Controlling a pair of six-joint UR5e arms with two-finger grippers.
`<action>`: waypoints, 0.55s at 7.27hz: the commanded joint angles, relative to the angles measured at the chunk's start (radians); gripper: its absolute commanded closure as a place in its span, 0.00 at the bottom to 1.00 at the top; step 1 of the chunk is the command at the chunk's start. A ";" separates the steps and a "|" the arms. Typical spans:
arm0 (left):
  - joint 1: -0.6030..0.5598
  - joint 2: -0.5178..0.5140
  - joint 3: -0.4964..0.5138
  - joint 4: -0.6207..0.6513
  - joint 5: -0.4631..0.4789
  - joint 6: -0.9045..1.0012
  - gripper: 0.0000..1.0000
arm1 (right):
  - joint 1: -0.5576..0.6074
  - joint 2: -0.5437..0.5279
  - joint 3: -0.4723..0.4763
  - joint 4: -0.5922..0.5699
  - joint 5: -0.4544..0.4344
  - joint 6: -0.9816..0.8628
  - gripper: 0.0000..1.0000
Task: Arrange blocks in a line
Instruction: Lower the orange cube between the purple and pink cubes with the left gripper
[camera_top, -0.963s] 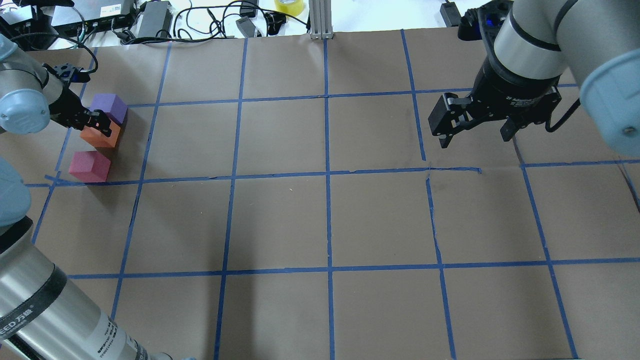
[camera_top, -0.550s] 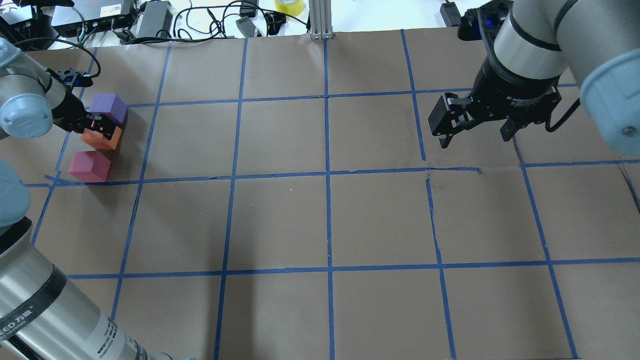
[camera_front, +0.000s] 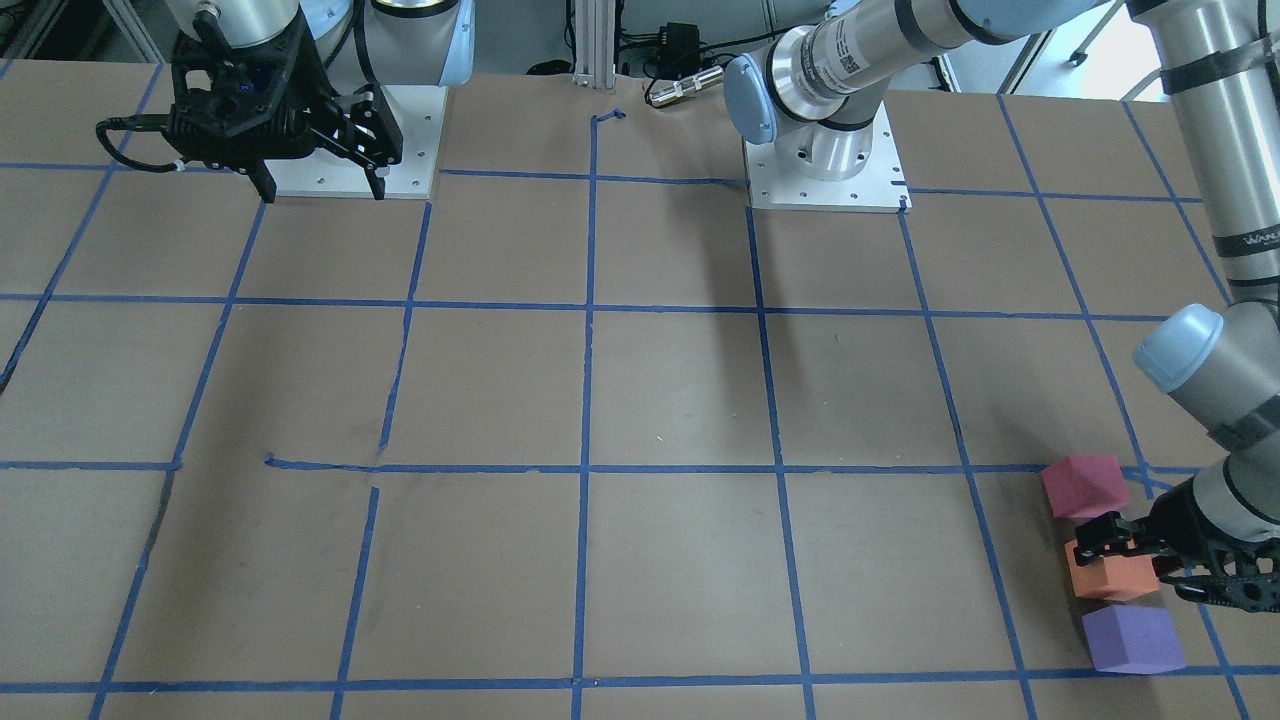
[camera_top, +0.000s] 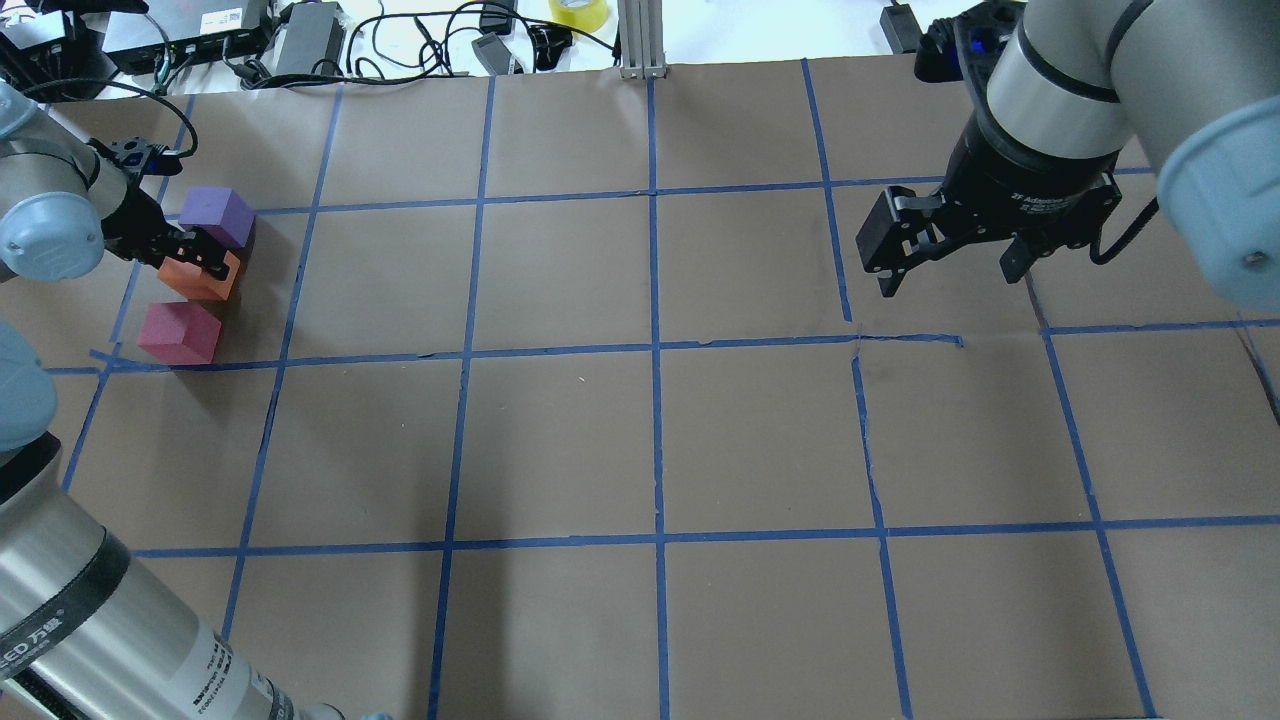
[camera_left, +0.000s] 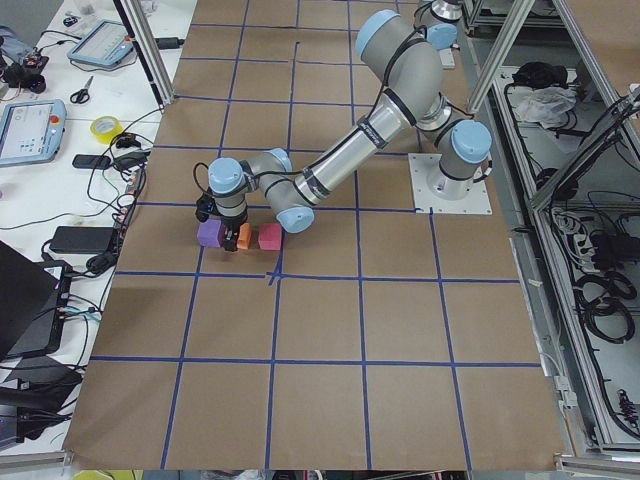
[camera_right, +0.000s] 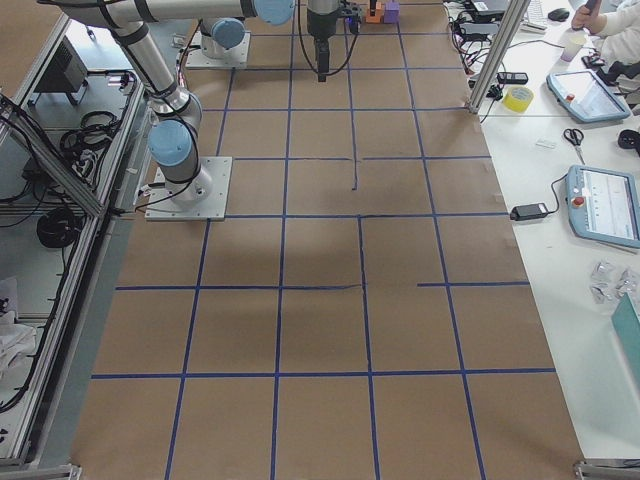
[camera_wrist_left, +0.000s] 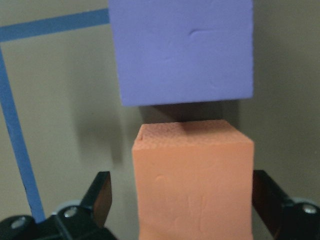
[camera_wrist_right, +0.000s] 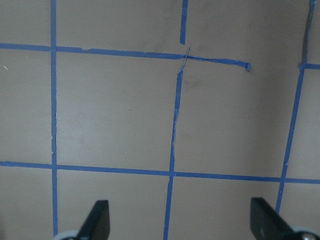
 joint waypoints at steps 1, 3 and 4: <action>-0.007 0.035 0.004 -0.049 0.002 -0.009 0.00 | 0.001 0.023 0.001 0.016 0.001 -0.001 0.00; -0.018 0.189 0.006 -0.231 0.023 -0.011 0.00 | 0.001 0.043 -0.016 0.032 0.001 0.001 0.00; -0.020 0.274 0.010 -0.326 0.063 -0.011 0.00 | -0.001 0.046 -0.035 0.033 -0.008 0.001 0.00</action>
